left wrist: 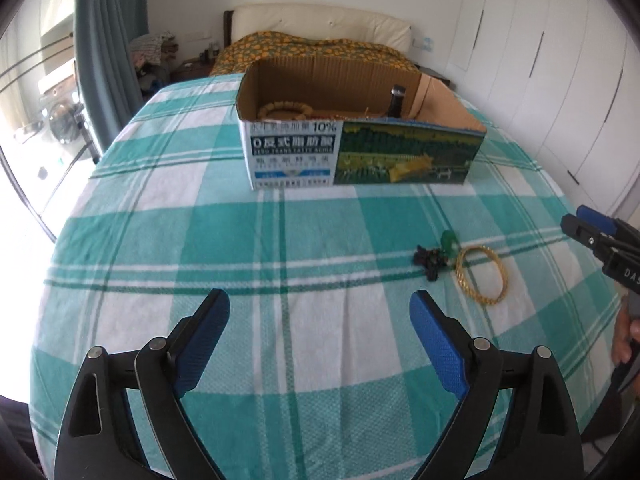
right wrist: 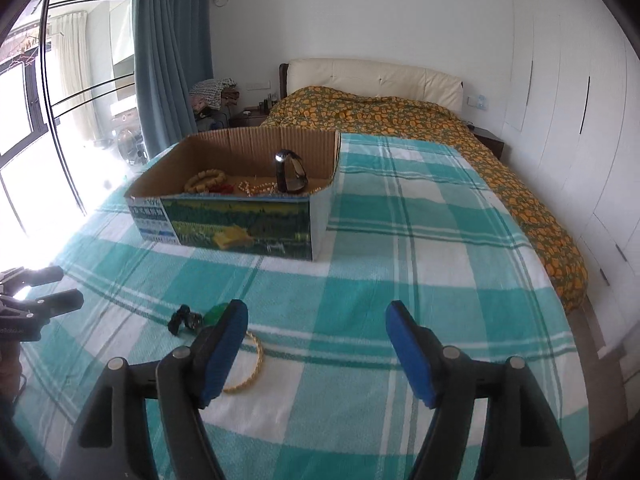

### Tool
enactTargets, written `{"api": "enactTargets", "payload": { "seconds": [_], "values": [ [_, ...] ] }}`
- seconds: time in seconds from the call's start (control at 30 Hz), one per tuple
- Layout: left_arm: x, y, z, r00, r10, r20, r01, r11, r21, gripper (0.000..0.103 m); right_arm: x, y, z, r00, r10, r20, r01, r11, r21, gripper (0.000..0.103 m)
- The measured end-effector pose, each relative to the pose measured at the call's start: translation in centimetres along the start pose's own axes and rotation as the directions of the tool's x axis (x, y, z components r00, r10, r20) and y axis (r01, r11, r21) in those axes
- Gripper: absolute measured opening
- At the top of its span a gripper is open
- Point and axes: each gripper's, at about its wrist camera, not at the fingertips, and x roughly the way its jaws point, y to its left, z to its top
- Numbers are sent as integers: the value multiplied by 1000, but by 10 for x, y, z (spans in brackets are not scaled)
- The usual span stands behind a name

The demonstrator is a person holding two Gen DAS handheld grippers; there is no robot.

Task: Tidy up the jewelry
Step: 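Withdraw both tools toward the green pendant and gold bangle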

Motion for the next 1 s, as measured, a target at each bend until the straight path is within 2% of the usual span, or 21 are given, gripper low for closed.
{"api": "enactTargets", "payload": {
  "seconds": [0.07,0.13,0.23,0.33,0.43,0.5,0.57,1.0],
  "values": [
    [7,-7,-15,1000,0,-4,0,1000,-3,92,4,-1,-24,999,-22,-45,22,1000,13,73],
    [12,-15,-22,999,30,12,-30,1000,8,92,7,-2,-41,997,-47,-61,48,999,16,73],
    [19,-20,-23,998,48,50,-48,999,11,92,14,-5,-56,994,-80,-78,81,997,3,73],
    [34,-21,-23,996,78,34,-79,997,7,92,21,-10,-58,991,-99,-95,100,995,5,73],
    [42,-17,-21,997,74,-7,-74,997,0,92,25,-14,-57,989,-94,-111,97,995,25,73],
    [48,-16,-22,997,64,-37,-64,998,1,100,29,-16,-59,987,-89,-131,93,995,32,73],
    [51,-21,-23,995,89,-49,-87,996,29,103,31,-17,-60,986,-87,-140,93,995,40,74],
    [50,-21,-25,994,98,-47,-98,995,9,103,33,-21,-60,985,-95,-147,104,993,55,81]
  ]
}}
